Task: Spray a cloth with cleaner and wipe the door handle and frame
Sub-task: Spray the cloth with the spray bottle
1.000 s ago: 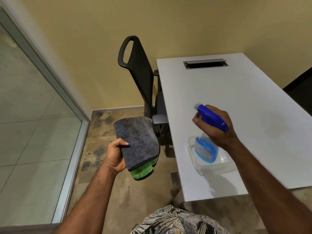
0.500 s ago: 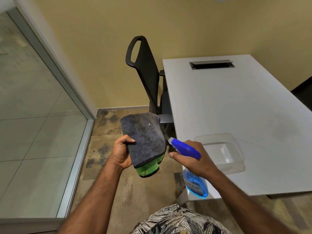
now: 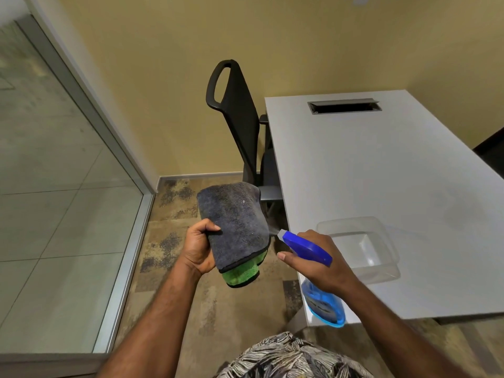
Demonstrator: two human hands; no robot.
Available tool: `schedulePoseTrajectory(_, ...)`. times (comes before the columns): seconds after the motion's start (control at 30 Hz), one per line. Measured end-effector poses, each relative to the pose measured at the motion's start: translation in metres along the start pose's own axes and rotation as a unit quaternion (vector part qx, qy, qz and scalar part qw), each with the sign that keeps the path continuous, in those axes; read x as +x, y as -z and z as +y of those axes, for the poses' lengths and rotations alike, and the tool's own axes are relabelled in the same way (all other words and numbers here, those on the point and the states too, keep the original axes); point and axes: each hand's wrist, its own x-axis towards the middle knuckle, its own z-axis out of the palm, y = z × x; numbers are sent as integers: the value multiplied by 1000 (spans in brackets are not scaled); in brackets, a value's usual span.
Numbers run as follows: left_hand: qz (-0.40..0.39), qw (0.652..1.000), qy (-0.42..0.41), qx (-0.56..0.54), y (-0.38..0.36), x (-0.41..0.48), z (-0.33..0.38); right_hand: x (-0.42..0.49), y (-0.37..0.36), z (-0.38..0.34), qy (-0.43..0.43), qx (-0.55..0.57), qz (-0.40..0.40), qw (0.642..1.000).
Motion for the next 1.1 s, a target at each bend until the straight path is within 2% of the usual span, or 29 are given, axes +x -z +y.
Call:
schedulePoseTrajectory(0.37,-10,1000,7,-6,3,3,-1,-9,25,8,20,59,-24,998)
schedulePoseTrajectory(0.53,-10,1000,10,-9,3,6,-2,-3,42,1,35,108,56,992)
schedulePoseTrajectory(0.77,-5,1000,19,-6,3,9,-7,11,48,14,-47,166,224,959)
schedulePoseTrajectory(0.9,-11,1000,18,-9,5,9,-9,21,63,17,-57,185,296,935)
schedulePoseTrajectory(1.0,-13,1000,15,-10,7,9,-11,31,79,20,-58,202,334,919)
schedulePoseTrajectory(1.1,-8,1000,15,-10,10,9,-14,39,93,28,-58,194,345,916)
